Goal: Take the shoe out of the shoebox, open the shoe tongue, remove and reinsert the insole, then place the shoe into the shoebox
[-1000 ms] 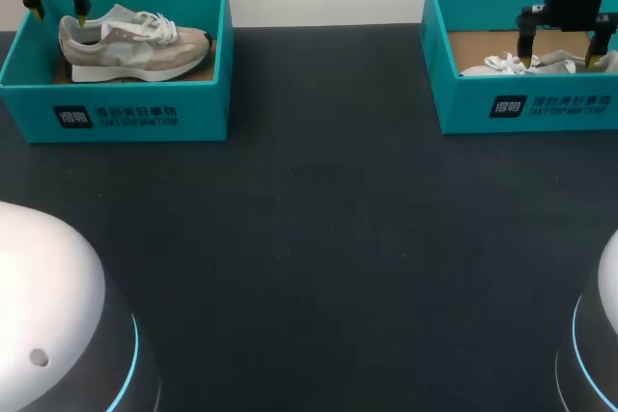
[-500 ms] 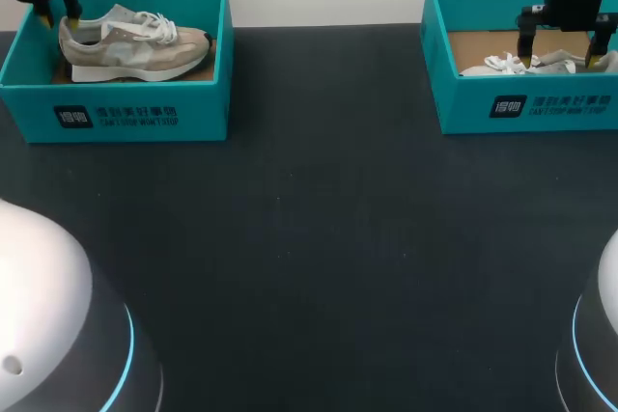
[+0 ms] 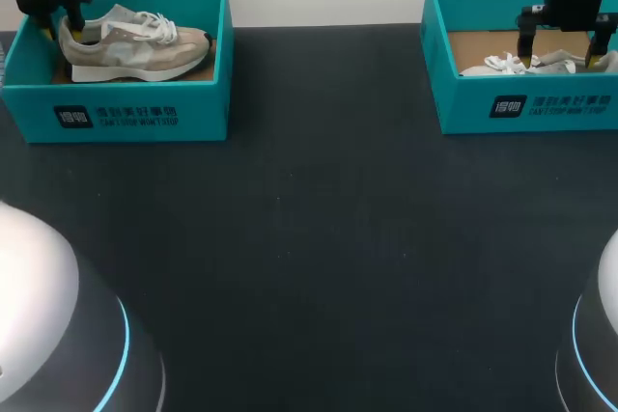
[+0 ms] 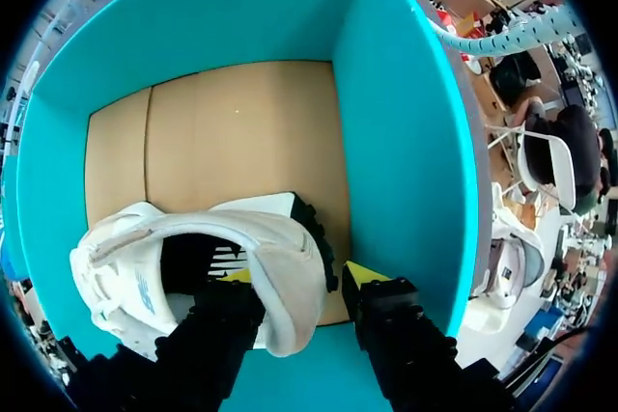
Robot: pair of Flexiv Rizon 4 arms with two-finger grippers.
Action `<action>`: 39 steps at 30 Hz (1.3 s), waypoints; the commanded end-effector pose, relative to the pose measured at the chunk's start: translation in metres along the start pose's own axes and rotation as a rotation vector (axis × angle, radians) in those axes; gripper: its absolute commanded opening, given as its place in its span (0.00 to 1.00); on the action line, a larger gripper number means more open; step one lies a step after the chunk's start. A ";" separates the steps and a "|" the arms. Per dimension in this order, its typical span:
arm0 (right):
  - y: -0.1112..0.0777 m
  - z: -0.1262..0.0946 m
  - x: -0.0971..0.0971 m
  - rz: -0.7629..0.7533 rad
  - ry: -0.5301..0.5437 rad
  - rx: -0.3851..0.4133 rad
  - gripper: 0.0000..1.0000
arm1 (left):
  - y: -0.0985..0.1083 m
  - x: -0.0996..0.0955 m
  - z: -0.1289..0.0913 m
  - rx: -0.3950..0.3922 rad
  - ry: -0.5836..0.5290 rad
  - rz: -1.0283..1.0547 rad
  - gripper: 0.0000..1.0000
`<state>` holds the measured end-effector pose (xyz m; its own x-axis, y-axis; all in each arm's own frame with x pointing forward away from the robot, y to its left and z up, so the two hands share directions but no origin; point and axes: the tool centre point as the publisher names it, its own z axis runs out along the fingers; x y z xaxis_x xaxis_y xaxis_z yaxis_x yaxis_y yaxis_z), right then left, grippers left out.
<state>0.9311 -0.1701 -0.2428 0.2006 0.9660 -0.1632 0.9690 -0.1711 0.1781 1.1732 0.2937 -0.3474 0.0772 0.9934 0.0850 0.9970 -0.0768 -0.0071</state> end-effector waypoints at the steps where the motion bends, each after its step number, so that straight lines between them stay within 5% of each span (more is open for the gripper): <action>1: -0.001 0.000 -0.001 0.000 0.002 -0.003 1.00 | 0.010 0.000 0.006 0.018 0.005 -0.002 0.42; 4: -0.001 0.000 -0.001 0.000 0.002 -0.003 1.00 | 0.011 0.001 0.007 0.028 0.011 0.001 0.02; 5: -0.001 0.000 -0.001 0.000 0.002 -0.003 1.00 | 0.011 0.001 0.006 0.033 0.023 0.004 0.00; 15: -0.001 0.000 -0.001 0.000 0.002 -0.003 1.00 | 0.004 0.005 -0.014 0.055 0.043 0.079 0.00; 31: -0.001 0.000 -0.001 0.000 0.002 -0.003 1.00 | -0.038 0.020 -0.133 0.044 0.049 0.150 0.00; 39: -0.001 0.000 -0.001 0.000 0.002 -0.003 1.00 | -0.048 0.032 -0.170 -0.014 -0.003 0.126 0.00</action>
<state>0.9311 -0.1700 -0.2428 0.2005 0.9660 -0.1632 0.9690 -0.1710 0.1782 1.1523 0.3095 -0.2022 0.2016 0.9757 0.0861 0.9790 -0.1980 -0.0487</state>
